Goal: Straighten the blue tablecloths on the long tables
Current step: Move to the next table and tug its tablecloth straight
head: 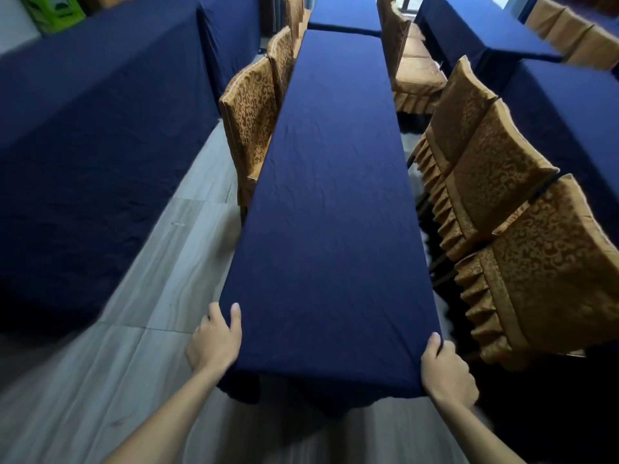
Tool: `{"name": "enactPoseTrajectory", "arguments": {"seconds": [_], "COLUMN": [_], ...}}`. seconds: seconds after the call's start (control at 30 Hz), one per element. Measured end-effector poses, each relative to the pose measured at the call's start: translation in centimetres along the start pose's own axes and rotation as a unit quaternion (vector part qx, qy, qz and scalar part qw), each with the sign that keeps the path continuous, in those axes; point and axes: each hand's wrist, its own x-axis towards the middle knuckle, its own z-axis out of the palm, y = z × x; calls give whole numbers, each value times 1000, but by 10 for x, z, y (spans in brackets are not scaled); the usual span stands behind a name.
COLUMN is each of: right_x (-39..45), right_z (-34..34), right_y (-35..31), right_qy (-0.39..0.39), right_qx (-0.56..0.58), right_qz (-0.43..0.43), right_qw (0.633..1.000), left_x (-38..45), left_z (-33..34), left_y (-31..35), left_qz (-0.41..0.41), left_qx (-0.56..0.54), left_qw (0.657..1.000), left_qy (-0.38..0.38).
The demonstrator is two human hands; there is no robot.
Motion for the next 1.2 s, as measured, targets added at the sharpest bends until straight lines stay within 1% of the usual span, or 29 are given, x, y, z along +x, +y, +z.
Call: {"name": "enactPoseTrajectory", "arguments": {"seconds": [0.17, 0.3, 0.43, 0.6, 0.73, 0.9, 1.0, 1.2], "right_x": [-9, -8, -10, -7, -3, -1, 4, 37], "right_z": [6, 14, 17, 19, 25, 26, 26, 34], "right_y": [4, -1, -2, -2, -4, -3, -7, -30], "right_qy": [6, 39, 85, 126, 135, 155, 163, 156], "right_qx": [72, 113, 200, 293, 327, 370, 398, 399], "right_qz": [13, 68, 124, 113, 141, 134, 129, 128], "right_qw": [997, 991, 968, 941, 925, 906, 894, 895], "left_x": [-12, -8, -5, 4, 8, 7, 11, 41], "left_z": [3, 10, 15, 20, 23, 24, 22, 25], "left_y": [-10, -17, -25, -21, -22, -21, -15, 5], "left_qz": [8, 37, 67, 75, 69, 52, 47, 53], "left_qx": [-24, -68, -121, -169, -191, -223, -241, -257], "left_qw": [999, 995, 988, 980, 975, 967, 963, 957], "left_qy": [29, 56, 70, 76, 87, 112, 111, 124]}}
